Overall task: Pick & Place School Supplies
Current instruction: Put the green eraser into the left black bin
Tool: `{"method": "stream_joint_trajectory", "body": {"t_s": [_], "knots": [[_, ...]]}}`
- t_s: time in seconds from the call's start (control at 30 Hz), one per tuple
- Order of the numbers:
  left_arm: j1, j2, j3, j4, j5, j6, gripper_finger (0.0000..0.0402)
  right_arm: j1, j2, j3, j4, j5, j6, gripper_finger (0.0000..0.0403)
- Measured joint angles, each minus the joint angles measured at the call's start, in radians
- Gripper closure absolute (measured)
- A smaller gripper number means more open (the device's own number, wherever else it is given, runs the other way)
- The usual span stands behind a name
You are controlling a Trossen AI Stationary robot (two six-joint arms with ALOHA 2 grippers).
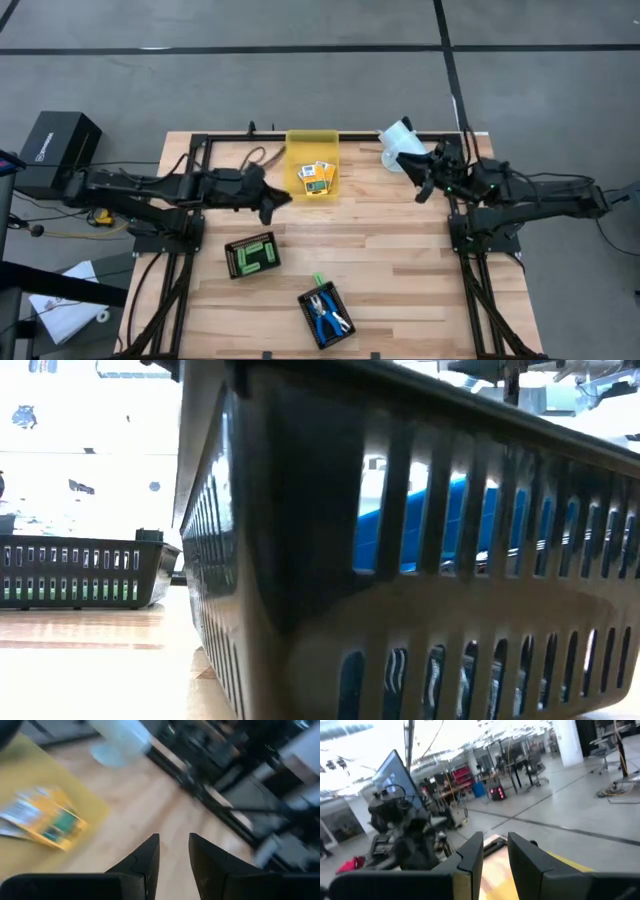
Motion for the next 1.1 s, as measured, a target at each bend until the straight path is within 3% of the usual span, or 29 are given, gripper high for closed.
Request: {"method": "stream_joint_trajectory", "body": {"t_s": [0.17,0.5,0.73,1.1], "knots": [[-0.007,0.130,0.000,0.000,0.177,-0.012,0.0303,-0.005,0.000,-0.033,0.043,-0.005,-0.022,0.0321],[-0.020,0.429,0.000,0.055,0.523,0.107,0.0303,-0.016,0.001,-0.032,0.048,-0.061,-0.063,0.0321],[-0.017,0.526,0.000,0.123,0.588,0.209,0.0303,-0.022,0.001,-0.031,0.111,-0.061,-0.044,0.0321],[-0.025,0.667,0.000,0.264,0.686,0.234,0.0306,-0.022,0.024,-0.031,0.122,-0.061,0.037,0.0321]]}}
